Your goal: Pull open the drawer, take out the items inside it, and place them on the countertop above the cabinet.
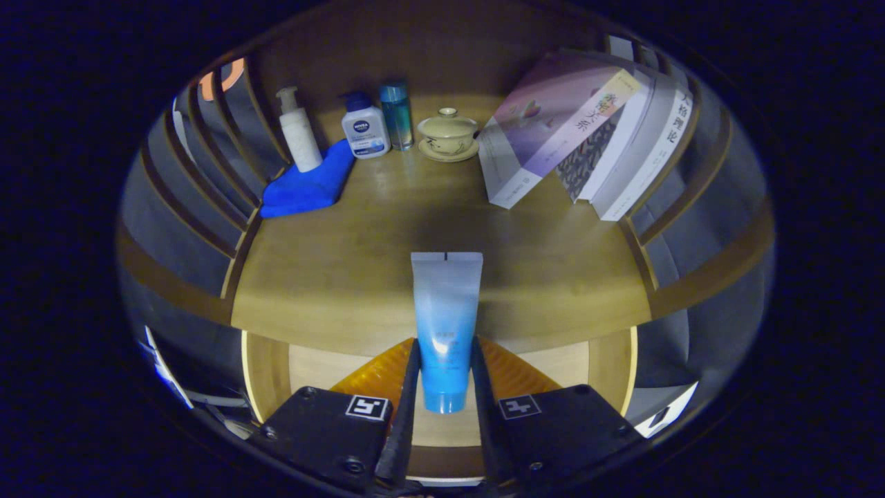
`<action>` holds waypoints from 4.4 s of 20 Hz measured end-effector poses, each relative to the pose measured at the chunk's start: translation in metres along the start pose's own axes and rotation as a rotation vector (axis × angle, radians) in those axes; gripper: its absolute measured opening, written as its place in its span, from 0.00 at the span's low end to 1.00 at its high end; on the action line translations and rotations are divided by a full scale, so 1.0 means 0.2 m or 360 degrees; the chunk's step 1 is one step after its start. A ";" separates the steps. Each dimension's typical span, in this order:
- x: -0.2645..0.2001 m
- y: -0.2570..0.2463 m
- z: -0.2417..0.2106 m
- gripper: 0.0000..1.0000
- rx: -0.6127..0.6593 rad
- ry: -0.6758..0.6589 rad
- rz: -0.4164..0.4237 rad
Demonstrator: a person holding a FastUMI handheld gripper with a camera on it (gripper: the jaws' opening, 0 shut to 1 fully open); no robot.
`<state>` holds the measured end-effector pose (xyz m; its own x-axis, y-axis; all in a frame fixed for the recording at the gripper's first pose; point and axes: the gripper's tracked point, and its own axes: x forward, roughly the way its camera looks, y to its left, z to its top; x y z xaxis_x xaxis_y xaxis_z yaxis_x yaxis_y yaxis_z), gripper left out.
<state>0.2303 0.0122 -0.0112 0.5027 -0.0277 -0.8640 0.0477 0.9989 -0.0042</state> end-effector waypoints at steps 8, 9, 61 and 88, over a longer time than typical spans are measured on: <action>0.20 0.07 0.10 0.44 0.0045 -0.0005 0.0051; 0.21 0.07 0.11 0.44 0.0055 -0.0019 0.0058; -0.01 0.02 -1.49 1.00 0.0026 -0.1412 0.0086; 0.23 0.01 -1.17 0.99 0.0027 -0.1417 0.0106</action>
<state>0.0519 0.0223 -0.1689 0.9885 0.0034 -0.1511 0.0036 0.9989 0.0460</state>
